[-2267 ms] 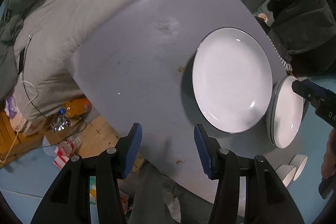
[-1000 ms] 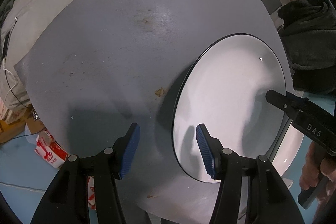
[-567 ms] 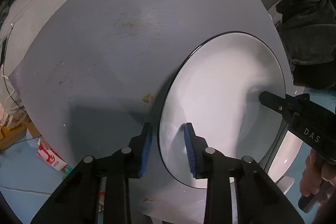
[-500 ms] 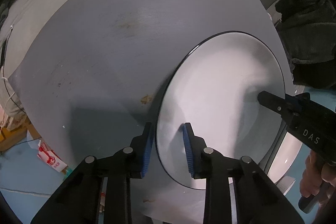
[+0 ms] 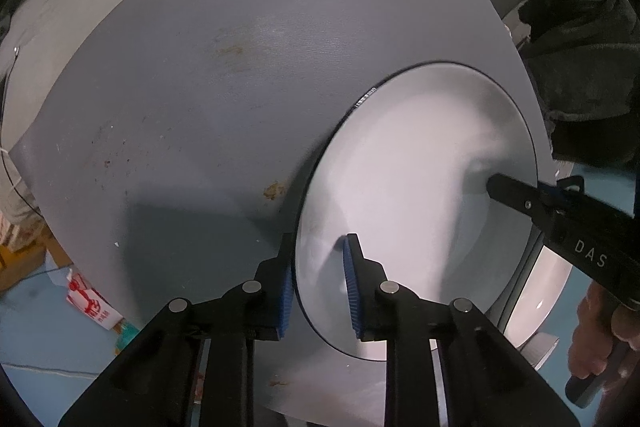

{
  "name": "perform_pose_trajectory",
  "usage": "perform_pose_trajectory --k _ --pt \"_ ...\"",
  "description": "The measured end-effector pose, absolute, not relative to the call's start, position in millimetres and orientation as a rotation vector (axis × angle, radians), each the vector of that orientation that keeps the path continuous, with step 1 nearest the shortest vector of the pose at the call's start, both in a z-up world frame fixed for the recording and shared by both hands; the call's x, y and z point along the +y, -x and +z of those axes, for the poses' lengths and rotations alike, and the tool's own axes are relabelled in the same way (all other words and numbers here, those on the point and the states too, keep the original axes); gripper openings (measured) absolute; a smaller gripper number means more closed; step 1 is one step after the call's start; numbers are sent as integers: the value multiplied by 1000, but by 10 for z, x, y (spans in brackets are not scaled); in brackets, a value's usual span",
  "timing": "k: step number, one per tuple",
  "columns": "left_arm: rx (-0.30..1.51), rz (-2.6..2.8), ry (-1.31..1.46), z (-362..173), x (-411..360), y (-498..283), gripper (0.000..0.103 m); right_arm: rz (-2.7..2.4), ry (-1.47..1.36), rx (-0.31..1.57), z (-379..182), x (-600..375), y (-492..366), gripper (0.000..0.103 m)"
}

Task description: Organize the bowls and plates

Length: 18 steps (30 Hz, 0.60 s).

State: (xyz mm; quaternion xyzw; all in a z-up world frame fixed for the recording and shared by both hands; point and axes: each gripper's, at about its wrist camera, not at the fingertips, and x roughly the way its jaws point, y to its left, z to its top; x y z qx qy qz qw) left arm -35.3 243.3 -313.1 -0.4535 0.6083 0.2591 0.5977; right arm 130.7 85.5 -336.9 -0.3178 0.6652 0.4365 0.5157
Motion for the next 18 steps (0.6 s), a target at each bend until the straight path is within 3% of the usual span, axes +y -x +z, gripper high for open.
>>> perform_pose_trajectory --k 18 --pt "1394 590 1083 -3139 2492 484 19 1011 686 1643 -3331 752 -1288 17"
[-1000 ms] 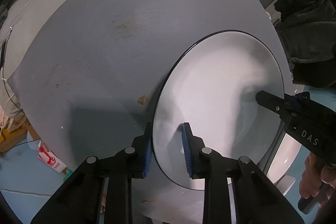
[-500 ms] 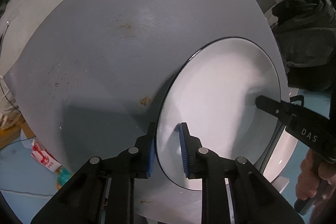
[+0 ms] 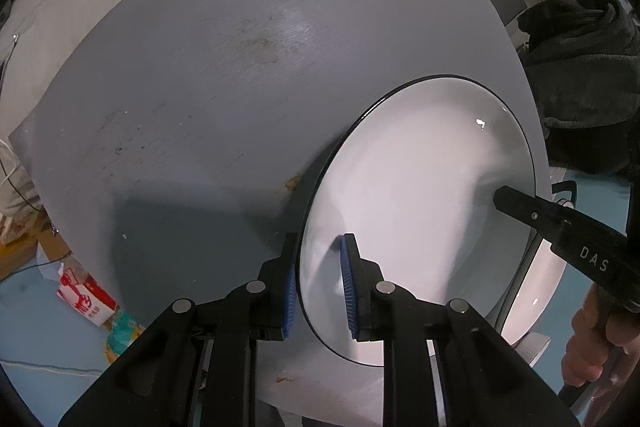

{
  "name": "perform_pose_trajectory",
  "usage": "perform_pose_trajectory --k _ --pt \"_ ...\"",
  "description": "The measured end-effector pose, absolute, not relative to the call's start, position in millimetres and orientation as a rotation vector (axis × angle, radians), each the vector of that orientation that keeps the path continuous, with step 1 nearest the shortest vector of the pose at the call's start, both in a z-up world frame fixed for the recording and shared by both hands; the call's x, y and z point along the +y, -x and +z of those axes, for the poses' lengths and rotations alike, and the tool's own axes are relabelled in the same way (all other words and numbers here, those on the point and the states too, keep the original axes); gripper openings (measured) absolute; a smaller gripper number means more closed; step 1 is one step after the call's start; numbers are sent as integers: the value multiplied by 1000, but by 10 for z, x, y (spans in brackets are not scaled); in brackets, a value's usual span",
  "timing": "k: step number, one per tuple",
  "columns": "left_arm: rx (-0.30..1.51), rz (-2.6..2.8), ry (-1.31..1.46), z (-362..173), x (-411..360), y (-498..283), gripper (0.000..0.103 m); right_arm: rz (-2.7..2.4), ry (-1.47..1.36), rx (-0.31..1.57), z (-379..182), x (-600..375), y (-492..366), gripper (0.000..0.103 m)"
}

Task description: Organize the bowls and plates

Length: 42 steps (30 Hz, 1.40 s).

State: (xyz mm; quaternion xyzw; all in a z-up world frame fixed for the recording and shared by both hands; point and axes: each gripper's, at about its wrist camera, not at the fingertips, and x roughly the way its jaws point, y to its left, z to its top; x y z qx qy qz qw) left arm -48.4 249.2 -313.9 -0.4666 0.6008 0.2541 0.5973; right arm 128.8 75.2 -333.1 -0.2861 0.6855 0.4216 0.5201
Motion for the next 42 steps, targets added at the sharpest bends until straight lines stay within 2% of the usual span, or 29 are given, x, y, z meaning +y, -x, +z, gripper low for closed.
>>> perform_pose_trajectory --k 21,42 --pt "1422 548 1047 -3090 2442 326 20 958 645 1635 -3183 566 -1182 16" --pt "1441 473 896 -2692 2216 -78 20 912 527 1603 -2801 205 -1332 16"
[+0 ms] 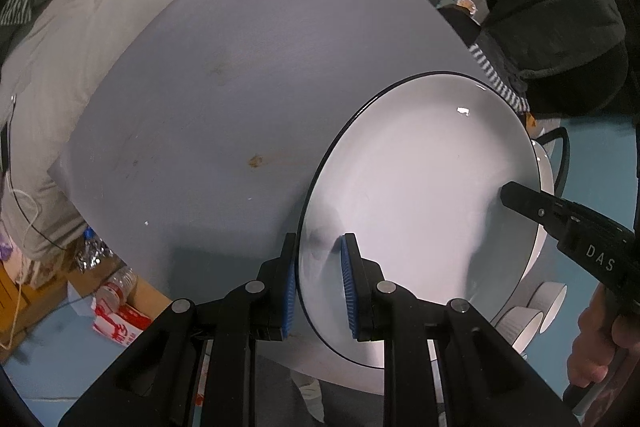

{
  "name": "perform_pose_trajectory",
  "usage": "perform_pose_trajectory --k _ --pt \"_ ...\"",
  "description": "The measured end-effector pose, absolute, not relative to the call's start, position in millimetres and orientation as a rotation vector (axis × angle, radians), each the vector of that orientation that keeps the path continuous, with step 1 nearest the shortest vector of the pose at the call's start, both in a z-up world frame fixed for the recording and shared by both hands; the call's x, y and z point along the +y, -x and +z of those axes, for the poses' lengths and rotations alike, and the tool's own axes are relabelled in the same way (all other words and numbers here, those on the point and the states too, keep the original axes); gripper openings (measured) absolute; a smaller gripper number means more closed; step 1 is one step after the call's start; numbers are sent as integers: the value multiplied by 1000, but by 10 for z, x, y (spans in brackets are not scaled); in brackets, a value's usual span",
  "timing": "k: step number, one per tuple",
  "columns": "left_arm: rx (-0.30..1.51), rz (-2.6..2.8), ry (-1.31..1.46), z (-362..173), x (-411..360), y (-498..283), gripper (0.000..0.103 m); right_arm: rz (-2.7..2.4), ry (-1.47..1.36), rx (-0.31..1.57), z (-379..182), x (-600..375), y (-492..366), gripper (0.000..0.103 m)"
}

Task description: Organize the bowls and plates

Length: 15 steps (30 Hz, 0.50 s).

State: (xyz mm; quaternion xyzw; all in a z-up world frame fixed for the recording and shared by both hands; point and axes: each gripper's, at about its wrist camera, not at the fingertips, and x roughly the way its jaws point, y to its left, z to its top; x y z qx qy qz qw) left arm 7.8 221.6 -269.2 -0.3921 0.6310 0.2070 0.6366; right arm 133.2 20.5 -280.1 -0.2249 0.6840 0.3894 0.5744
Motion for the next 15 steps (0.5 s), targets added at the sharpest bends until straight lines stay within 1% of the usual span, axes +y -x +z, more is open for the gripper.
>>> perform_pose_trajectory --k 15 --pt "1458 374 783 -2528 1854 -600 20 829 403 1608 -2646 -341 -1690 16"
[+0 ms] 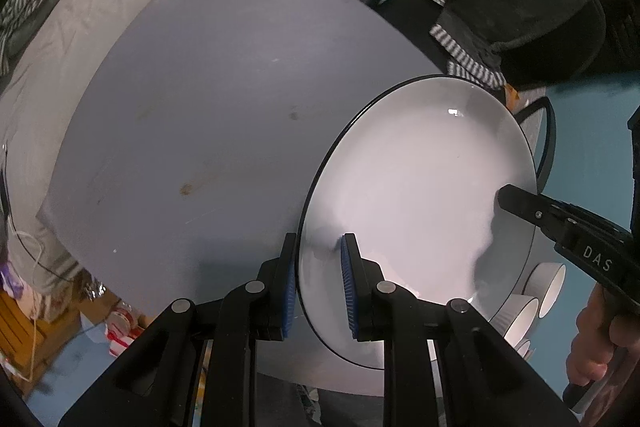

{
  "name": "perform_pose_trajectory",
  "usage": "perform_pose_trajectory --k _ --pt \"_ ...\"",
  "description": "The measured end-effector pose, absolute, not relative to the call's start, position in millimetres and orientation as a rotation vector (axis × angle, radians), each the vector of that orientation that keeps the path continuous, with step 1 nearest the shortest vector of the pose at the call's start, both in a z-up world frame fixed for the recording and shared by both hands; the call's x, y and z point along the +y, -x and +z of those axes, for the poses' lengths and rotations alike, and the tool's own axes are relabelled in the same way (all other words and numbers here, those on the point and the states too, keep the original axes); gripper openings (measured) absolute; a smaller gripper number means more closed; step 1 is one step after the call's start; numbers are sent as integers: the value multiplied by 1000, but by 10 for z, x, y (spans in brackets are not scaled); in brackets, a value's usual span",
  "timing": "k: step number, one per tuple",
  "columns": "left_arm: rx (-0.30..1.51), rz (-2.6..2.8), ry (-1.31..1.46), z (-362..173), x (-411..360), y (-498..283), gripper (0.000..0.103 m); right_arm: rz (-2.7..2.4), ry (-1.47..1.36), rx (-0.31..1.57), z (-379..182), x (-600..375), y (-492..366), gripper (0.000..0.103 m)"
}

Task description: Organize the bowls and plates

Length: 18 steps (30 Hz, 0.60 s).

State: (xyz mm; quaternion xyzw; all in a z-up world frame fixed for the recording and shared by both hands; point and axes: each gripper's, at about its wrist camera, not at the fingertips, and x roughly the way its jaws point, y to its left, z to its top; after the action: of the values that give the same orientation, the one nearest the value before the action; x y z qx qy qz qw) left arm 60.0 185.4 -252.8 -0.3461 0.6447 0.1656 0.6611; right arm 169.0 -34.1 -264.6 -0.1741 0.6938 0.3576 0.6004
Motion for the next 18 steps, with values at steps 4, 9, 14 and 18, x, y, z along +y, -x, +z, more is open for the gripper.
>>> perform_pose_trajectory --k 4,9,14,18 --pt "1463 349 761 -2498 1741 -778 20 802 363 1614 -2632 -509 -1804 16" --pt "1476 313 727 -2480 1594 -936 20 769 318 1620 -2619 -726 -1926 16" --pt "1494 287 701 -2512 1448 -1075 20 736 285 1631 -2656 -930 -2039 16" --pt "1517 272 686 -2579 1342 -1188 20 713 266 1642 -2716 -1051 -2101 16"
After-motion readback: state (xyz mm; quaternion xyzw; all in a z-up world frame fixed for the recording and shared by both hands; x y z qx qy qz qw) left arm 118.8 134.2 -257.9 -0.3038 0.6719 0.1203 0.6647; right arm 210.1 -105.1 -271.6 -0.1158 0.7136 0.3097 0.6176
